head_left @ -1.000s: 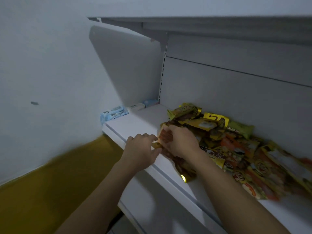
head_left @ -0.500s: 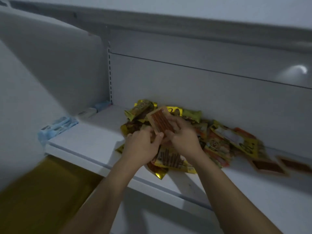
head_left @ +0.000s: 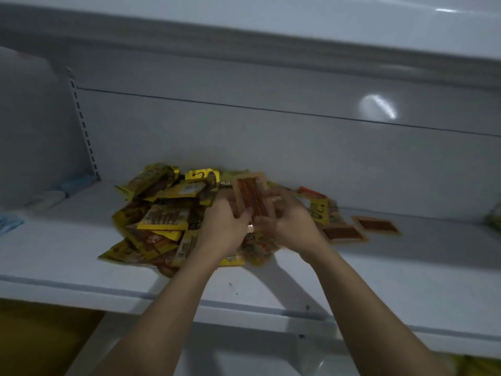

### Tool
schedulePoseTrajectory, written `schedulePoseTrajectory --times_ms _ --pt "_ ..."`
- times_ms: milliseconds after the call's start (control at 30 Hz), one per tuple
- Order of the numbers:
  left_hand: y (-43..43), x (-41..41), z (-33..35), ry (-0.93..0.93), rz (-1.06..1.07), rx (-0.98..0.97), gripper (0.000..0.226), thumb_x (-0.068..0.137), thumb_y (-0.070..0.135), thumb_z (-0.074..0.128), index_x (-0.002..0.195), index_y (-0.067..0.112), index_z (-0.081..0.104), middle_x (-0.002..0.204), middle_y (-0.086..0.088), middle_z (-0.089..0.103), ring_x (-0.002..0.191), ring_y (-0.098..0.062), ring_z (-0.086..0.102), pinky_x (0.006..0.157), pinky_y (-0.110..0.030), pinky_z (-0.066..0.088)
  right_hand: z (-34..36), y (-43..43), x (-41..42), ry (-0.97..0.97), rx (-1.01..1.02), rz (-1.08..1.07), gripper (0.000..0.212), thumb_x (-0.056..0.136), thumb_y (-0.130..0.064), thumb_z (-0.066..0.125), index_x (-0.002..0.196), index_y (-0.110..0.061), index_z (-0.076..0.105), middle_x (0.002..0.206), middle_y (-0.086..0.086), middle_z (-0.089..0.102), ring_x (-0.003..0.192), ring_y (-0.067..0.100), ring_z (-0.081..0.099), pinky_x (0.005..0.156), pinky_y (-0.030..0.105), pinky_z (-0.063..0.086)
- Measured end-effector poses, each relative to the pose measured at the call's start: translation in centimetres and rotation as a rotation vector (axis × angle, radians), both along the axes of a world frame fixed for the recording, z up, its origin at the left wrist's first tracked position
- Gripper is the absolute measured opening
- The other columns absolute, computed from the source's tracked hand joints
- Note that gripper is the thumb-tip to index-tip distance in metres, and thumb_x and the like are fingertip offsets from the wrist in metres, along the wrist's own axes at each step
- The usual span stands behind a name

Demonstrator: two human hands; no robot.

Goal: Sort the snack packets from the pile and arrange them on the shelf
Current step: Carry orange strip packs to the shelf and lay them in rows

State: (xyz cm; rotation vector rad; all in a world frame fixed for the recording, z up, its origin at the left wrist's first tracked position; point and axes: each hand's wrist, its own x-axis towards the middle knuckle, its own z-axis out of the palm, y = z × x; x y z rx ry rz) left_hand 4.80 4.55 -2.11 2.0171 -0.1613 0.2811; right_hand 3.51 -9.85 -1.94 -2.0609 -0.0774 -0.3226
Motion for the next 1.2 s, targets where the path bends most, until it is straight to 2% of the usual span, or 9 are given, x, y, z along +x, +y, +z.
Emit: schedulePoseTrajectory --times_ms 100,233,400,533,633,700,867,1067,1200 --pt "-3.1 -0.1 0.1 -0.003 -0.027 -0.053 0.020 0.090 0.015 0.068 0.083 0.029 0.056 0.087 0.003 0.067 0.092 -0.023 0.066 0.081 -0.037 0.053 -0.1 -3.2 -0.5 0.021 -0.037 0.035 0.054 0.075 -0.012 0.080 0.121 -0.024 0.055 0.093 -0.006 0.067 0.083 0.018 0.068 0.069 0.035 0.056" --pt "-7.0 -0.1 -0.3 -0.001 -0.066 -0.082 0.018 0.086 0.008 0.068 0.091 0.024 0.061 0.091 0.003 0.068 0.093 -0.021 0.066 0.081 -0.034 0.053 -0.2 -8.7 -0.7 0.029 -0.216 0.030 0.055 0.081 -0.010 0.075 0.129 -0.025 0.053 0.089 -0.008 0.065 0.091 0.019 0.066 0.078 0.032 0.053" --pt "-11.2 -0.9 -1.2 0.083 -0.070 -0.098 0.023 0.088 0.006 0.065 0.085 0.027 0.054 0.089 0.002 0.065 0.084 -0.021 0.066 0.063 -0.035 0.057 -0.2 -16.2 0.5 0.238 -0.718 -0.142 0.038 0.089 -0.020 0.061 0.126 -0.022 0.057 0.121 0.002 0.065 0.109 0.026 0.060 0.086 0.033 0.050" --pt "-13.9 -1.4 -2.0 0.077 -0.038 -0.078 0.033 0.088 0.002 0.064 0.077 0.031 0.053 0.081 0.008 0.063 0.082 -0.019 0.065 0.067 -0.030 0.051 -1.6 -19.9 1.5 0.325 -0.919 -0.115 0.033 0.098 -0.022 0.048 0.128 -0.017 0.059 0.132 0.008 0.059 0.122 0.029 0.054 0.095 0.036 0.047" --pt "-15.4 -1.6 -3.0 0.136 -0.009 -0.091 0.018 0.086 0.006 0.067 0.091 0.020 0.057 0.088 0.000 0.067 0.086 -0.023 0.066 0.075 -0.036 0.055 -2.8 -20.9 2.3 0.281 -0.931 -0.021 0.035 0.095 -0.025 0.051 0.129 -0.023 0.059 0.129 0.007 0.062 0.117 0.030 0.057 0.093 0.038 0.048" --pt "-16.4 -1.7 -3.7 0.149 0.019 -0.089 0.025 0.085 0.006 0.068 0.107 0.011 0.056 0.096 -0.004 0.068 0.092 -0.025 0.066 0.080 -0.039 0.055 -3.7 -21.3 2.8 0.236 -0.960 0.027 0.034 0.092 -0.029 0.052 0.126 -0.028 0.060 0.125 0.005 0.064 0.112 0.029 0.059 0.089 0.037 0.049" --pt "-18.0 -2.6 -5.0 0.197 0.057 -0.113 0.019 0.089 0.005 0.062 0.095 0.021 0.055 0.098 -0.004 0.068 0.093 -0.024 0.064 0.084 -0.036 0.053 -4.6 -21.9 3.6 0.179 -0.980 0.106 0.035 0.092 -0.027 0.053 0.126 -0.029 0.060 0.126 0.007 0.061 0.115 0.030 0.054 0.092 0.040 0.047" --pt "-18.9 -2.8 -6.0 0.221 0.075 -0.168 0.032 0.090 0.004 0.061 0.120 0.011 0.053 0.107 -0.004 0.068 0.101 -0.021 0.065 0.086 -0.035 0.053 -3.8 -23.1 4.6 0.264 -0.932 0.166 0.060 0.085 -0.041 0.069 0.139 -0.025 0.049 0.139 0.006 0.053 0.126 0.027 0.050 0.098 0.036 0.045" --pt "-19.1 -3.0 -6.5 0.219 0.099 -0.123 0.038 0.085 0.020 0.065 0.119 0.016 0.050 0.102 0.001 0.071 0.099 -0.019 0.067 0.091 -0.045 0.054 -3.7 -24.2 4.1 0.331 -0.840 0.171 0.049 0.080 -0.040 0.076 0.115 -0.010 0.062 0.110 0.006 0.064 0.103 0.026 0.059 0.082 0.034 0.047"
